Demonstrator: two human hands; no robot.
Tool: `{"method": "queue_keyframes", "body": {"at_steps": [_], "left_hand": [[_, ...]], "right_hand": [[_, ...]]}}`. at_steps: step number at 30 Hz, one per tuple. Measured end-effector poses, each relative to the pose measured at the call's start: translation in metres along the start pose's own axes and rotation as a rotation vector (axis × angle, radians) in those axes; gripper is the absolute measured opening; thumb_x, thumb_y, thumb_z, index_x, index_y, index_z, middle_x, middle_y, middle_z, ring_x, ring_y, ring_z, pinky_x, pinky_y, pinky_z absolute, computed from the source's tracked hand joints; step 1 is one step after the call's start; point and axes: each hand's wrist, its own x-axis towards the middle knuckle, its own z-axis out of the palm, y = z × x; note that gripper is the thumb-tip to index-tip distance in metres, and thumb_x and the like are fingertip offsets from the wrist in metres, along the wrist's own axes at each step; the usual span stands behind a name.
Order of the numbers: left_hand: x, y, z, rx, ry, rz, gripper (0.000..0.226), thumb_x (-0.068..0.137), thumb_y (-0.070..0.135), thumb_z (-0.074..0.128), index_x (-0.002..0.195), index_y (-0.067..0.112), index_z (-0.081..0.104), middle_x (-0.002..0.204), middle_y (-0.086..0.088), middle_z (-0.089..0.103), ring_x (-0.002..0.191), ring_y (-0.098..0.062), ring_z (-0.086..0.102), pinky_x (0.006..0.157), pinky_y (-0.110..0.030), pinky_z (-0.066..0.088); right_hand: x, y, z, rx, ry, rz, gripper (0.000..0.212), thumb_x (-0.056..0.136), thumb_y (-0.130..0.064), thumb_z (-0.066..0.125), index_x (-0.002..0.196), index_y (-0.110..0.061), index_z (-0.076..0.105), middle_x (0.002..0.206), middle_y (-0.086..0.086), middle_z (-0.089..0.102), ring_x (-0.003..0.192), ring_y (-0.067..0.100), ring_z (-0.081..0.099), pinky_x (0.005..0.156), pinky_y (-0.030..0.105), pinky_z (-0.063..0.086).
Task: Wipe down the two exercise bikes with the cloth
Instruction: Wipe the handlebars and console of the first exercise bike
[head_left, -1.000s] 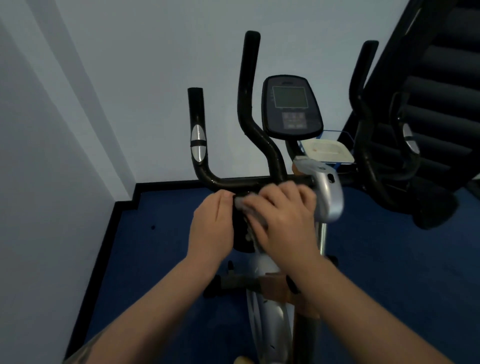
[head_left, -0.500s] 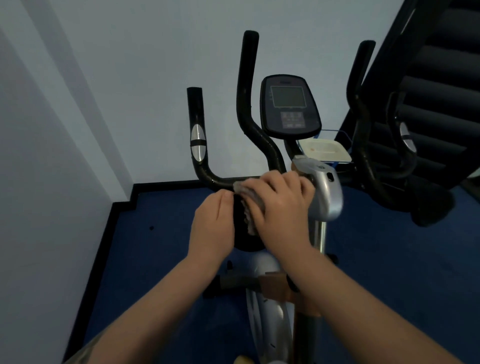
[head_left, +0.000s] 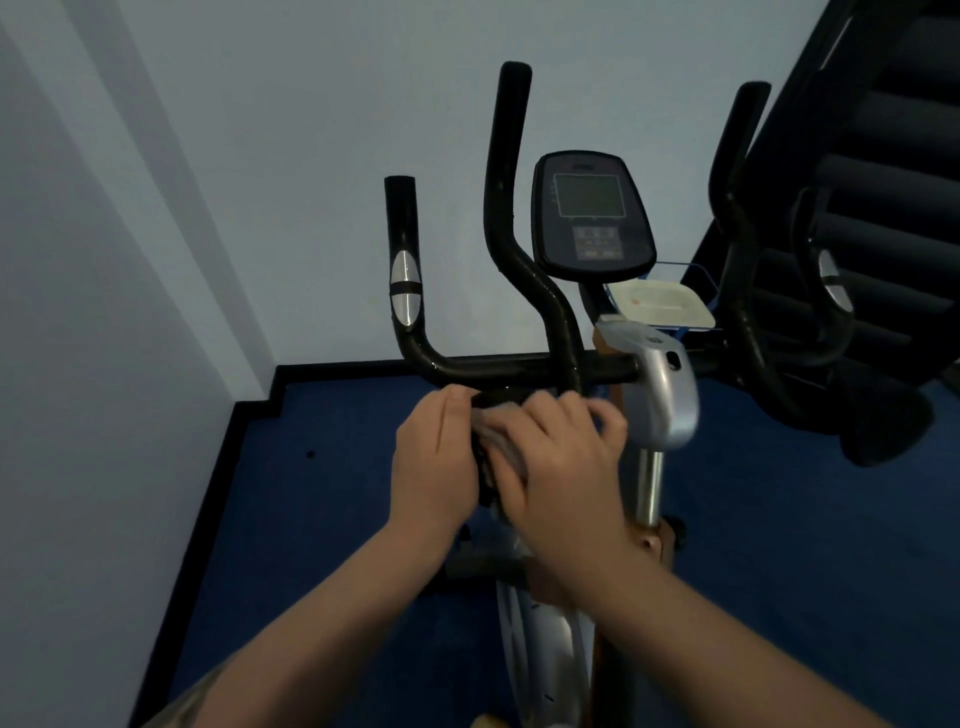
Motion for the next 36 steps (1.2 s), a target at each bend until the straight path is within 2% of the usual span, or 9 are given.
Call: {"method": "queue_keyframes", "body": {"at_steps": [6,9,12,14,16,20,24,31,36], "left_hand": [[-0.002,-0.001,0.003,-0.021,0.039,-0.035,0.04,0.105,0.019,0.037,0.072,0.009,0.056,0.066,-0.006,0.054,0.061,-0.011,0.047,0.057,-0.029,0.037],[-0.001,-0.002,0.003,-0.016,0.026,-0.025,0.039,0.105,0.019,0.036,0.079,0.011,0.064,0.073,-0.005,0.06,0.067,-0.013,0.054,0.06,-0.029,0.042],[-0.002,0.0,0.004,0.004,0.04,0.017,0.04,0.1,0.026,0.034,0.083,0.014,0.067,0.076,-0.004,0.063,0.07,-0.015,0.057,0.06,-0.024,0.042],[-0.001,0.001,0.006,0.01,0.063,0.035,0.038,0.097,0.029,0.033,0.081,0.016,0.065,0.075,-0.002,0.061,0.068,-0.013,0.056,0.057,-0.02,0.039],[-0.003,0.002,0.007,-0.005,0.081,0.03,0.037,0.097,0.031,0.033,0.082,0.016,0.063,0.074,0.002,0.061,0.066,-0.01,0.054,0.055,-0.019,0.038],[-0.004,0.001,0.006,-0.003,0.125,-0.016,0.024,0.094,0.037,0.036,0.08,0.022,0.05,0.067,0.012,0.055,0.058,-0.003,0.047,0.052,-0.025,0.037],[-0.003,0.0,0.006,0.021,0.138,-0.022,0.02,0.093,0.038,0.037,0.081,0.024,0.045,0.068,0.015,0.055,0.057,-0.002,0.048,0.051,-0.025,0.037],[-0.004,0.002,0.006,0.039,0.128,-0.026,0.023,0.094,0.038,0.036,0.085,0.021,0.049,0.072,0.007,0.057,0.057,-0.004,0.046,0.056,-0.044,0.041],[-0.003,0.003,0.002,0.089,0.1,0.007,0.023,0.094,0.038,0.036,0.089,0.021,0.051,0.073,0.004,0.058,0.061,-0.008,0.052,0.059,-0.047,0.044]], "right_hand": [[0.032,-0.005,0.002,-0.053,-0.044,0.093,0.007,0.087,-0.023,0.066,0.091,-0.02,0.071,0.087,-0.002,0.062,0.085,0.021,0.056,0.09,0.036,0.029],[0.005,-0.003,-0.008,0.031,-0.114,0.027,0.01,0.084,-0.019,0.067,0.093,-0.02,0.071,0.087,-0.002,0.062,0.085,0.02,0.057,0.087,0.036,0.032],[0.01,0.01,-0.026,0.049,-0.161,-0.079,0.016,0.087,-0.029,0.056,0.092,-0.023,0.07,0.086,-0.004,0.059,0.085,0.018,0.052,0.081,0.036,0.036],[0.034,0.013,-0.033,0.111,-0.089,-0.048,0.018,0.088,-0.032,0.056,0.095,-0.023,0.07,0.09,-0.004,0.058,0.09,0.015,0.047,0.08,0.032,0.032],[0.057,0.013,-0.03,0.096,-0.127,-0.045,0.017,0.09,-0.031,0.06,0.102,-0.024,0.07,0.096,-0.004,0.059,0.096,0.016,0.047,0.08,0.029,0.027],[0.053,0.008,0.003,-0.032,-0.361,-0.036,0.028,0.101,-0.04,0.04,0.117,-0.026,0.058,0.11,-0.005,0.054,0.103,0.015,0.046,0.08,0.028,0.036],[0.034,0.019,0.002,0.194,-0.326,0.14,0.027,0.1,-0.039,0.044,0.119,-0.023,0.054,0.108,-0.001,0.053,0.101,0.017,0.047,0.074,0.031,0.039],[0.057,0.014,0.01,-0.118,-0.477,0.082,0.038,0.101,-0.046,0.028,0.112,-0.018,0.051,0.1,0.003,0.055,0.089,0.019,0.049,0.065,0.029,0.03],[0.04,0.029,-0.004,-0.082,-0.47,0.191,0.04,0.097,-0.056,0.029,0.098,-0.019,0.046,0.088,0.003,0.057,0.086,0.025,0.058,0.059,0.034,0.034]]}}
